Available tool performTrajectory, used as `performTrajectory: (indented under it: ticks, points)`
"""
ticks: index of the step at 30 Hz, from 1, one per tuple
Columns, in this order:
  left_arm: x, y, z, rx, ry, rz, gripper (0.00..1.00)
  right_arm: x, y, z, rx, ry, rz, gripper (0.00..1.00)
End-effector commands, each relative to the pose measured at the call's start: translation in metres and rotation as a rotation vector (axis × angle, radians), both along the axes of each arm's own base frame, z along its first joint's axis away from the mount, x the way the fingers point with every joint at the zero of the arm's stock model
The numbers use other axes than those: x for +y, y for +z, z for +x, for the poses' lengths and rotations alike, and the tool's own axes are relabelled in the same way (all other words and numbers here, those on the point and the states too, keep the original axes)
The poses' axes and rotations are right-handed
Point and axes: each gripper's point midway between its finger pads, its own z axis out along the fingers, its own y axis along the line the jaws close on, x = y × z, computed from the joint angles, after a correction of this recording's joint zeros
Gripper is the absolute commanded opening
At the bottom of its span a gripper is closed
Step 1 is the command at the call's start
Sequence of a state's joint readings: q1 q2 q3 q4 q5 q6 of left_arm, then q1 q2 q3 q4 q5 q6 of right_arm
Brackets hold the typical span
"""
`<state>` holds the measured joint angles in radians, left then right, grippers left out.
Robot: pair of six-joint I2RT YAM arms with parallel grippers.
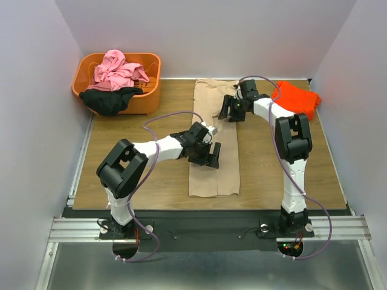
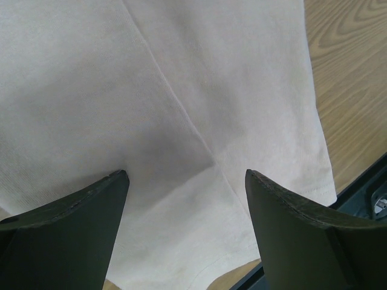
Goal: Fold and stack the t-shirts
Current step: Fold the tshirt
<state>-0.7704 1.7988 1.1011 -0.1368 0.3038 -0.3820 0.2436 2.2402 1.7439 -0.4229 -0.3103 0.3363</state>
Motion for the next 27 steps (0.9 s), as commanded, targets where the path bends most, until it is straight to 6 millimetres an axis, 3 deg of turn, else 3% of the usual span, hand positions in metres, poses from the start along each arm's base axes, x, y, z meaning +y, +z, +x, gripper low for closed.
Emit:
performTrajectory:
  ticks: [1,7,8,9,12,13,15,16,17,19,20,21,23,24,25,26,27]
  points:
    - [-0.006,0.0,-0.008,0.041,-0.016,-0.009,0.9,-0.006,-0.028,0.005,0.019,-0.019,-0.06,0.73]
    - [-0.007,0.003,-0.006,0.036,-0.008,-0.001,0.9,-0.008,-0.022,0.001,0.018,-0.025,-0.065,0.73]
    - [-0.007,0.006,-0.005,0.026,-0.004,0.001,0.9,-0.009,-0.027,-0.003,0.031,-0.024,-0.069,0.73]
    - [-0.006,0.014,-0.003,0.007,0.002,-0.006,0.9,-0.01,-0.016,-0.004,0.014,-0.021,-0.066,0.73]
    - [-0.001,0.026,0.005,-0.04,0.037,0.01,0.9,-0.013,-0.011,-0.017,0.017,-0.005,-0.072,0.73]
    - [0.0,0.039,0.009,-0.071,0.047,-0.004,0.9,-0.012,0.011,-0.02,-0.02,0.004,-0.061,0.73]
    - [0.005,0.06,0.015,-0.135,0.082,-0.013,0.91,-0.015,0.024,-0.029,-0.041,0.007,-0.064,0.73]
    - [0.011,0.064,0.02,-0.162,0.12,-0.002,0.91,-0.017,0.053,-0.03,-0.098,0.002,-0.058,0.73]
    - [0.014,0.071,0.021,-0.18,0.141,-0.003,0.91,-0.019,0.062,-0.034,-0.112,-0.002,-0.057,0.73]
    - [0.024,0.093,0.022,-0.227,0.192,-0.032,0.91,-0.024,0.075,-0.05,-0.125,-0.013,-0.059,0.73]
    - [0.033,0.09,0.021,-0.231,0.24,-0.022,0.91,-0.027,0.098,-0.058,-0.165,-0.026,-0.048,0.73]
    - [0.038,0.104,0.019,-0.253,0.267,-0.051,0.91,-0.031,0.092,-0.073,-0.128,-0.04,-0.046,0.73]
    - [0.05,0.109,0.017,-0.266,0.336,-0.057,0.91,-0.033,0.093,-0.096,-0.092,-0.055,-0.031,0.73]
    - [0.06,0.104,0.008,-0.26,0.352,-0.052,0.91,-0.031,0.105,-0.111,-0.092,-0.069,-0.007,0.73]
    - [0.065,0.101,0.005,-0.253,0.369,-0.05,0.91,-0.031,0.102,-0.125,-0.073,-0.074,-0.003,0.73]
    - [0.071,0.095,-0.001,-0.24,0.377,-0.037,0.91,-0.033,0.083,-0.146,-0.021,-0.084,-0.019,0.73]
    - [0.078,0.078,-0.011,-0.203,0.388,-0.012,0.91,-0.024,0.091,-0.165,-0.026,-0.083,0.003,0.73]
